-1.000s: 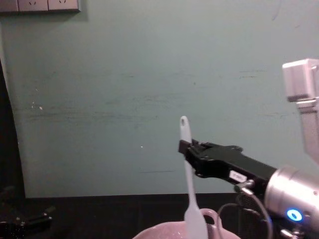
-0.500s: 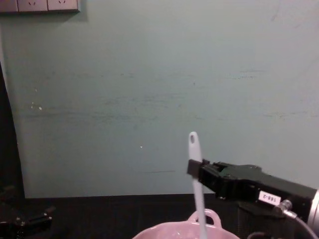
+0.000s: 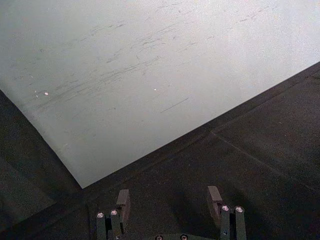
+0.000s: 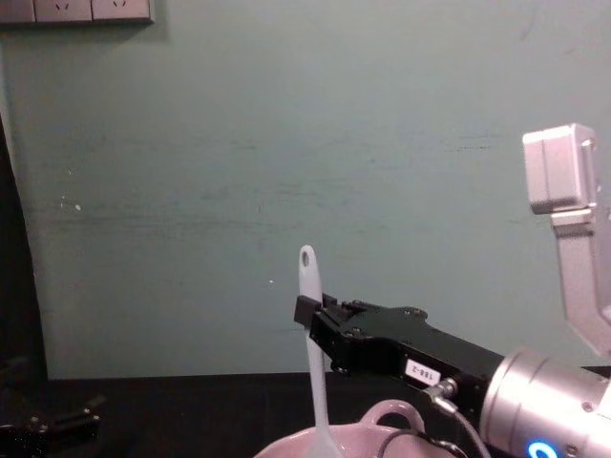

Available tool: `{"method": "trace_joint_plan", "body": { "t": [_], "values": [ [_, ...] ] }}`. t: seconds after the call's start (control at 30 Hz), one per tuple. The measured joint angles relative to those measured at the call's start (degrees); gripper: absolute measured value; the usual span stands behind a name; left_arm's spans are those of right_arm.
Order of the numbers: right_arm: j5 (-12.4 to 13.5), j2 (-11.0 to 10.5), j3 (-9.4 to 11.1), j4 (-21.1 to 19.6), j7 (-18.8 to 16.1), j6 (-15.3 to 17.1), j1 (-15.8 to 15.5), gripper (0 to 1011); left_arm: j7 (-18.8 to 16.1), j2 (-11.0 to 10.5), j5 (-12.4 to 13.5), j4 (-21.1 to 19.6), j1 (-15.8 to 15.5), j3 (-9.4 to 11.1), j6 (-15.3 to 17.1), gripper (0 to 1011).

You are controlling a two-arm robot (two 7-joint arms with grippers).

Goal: Use the one hand to pick up the spoon and stir the clear water in the bowl.

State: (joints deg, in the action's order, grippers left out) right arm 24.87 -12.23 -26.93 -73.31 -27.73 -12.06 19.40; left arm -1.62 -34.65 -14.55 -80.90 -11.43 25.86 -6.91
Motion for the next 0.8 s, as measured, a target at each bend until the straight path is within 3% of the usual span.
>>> {"method": "trace_joint_plan", "body": {
  "t": [0.23,0.33,0.43,0.57,0.8],
  "values": [
    [-6.46,1.80,1.32,6.05,3.97,-8.39,2.60,118,0.00,0.00,0.00,0.00,0.00,0.00,0.00,1011],
    [-7.19,1.35,1.87,6.04,4.19,-8.93,2.60,118,0.00,0.00,0.00,0.00,0.00,0.00,0.00,1011],
    [-7.11,-0.03,2.84,4.23,3.86,-8.02,1.72,118,0.00,0.00,0.00,0.00,0.00,0.00,0.00,1011],
    [-5.11,-2.17,4.22,0.51,1.63,-5.54,-0.46,118,0.00,0.00,0.00,0.00,0.00,0.00,0.00,1011],
    [2.10,-5.83,5.41,-7.32,-3.78,4.09,-4.84,118,0.00,0.00,0.00,0.00,0.00,0.00,0.00,1011]
  ]
}}
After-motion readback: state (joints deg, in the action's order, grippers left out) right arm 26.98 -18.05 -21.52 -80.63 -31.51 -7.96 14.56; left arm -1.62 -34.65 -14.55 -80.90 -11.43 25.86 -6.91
